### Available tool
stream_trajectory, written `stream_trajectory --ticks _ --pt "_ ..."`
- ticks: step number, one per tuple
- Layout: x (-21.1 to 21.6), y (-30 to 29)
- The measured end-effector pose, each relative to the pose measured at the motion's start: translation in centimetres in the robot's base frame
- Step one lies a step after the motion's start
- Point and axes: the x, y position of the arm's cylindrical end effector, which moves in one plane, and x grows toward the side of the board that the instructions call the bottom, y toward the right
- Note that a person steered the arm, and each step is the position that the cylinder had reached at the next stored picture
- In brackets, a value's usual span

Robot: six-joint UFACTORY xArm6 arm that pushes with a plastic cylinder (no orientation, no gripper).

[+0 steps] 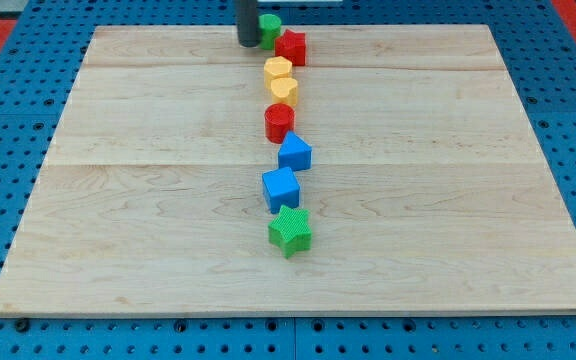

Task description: Place the green circle above right to the red star

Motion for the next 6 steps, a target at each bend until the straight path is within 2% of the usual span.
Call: stream_trajectory --ticks 2,4,5,6 --pt "-2.9 -2.6" --pt "-2.9 1.7" --pt "-2.7 1.9" --pt "-2.7 -1.4"
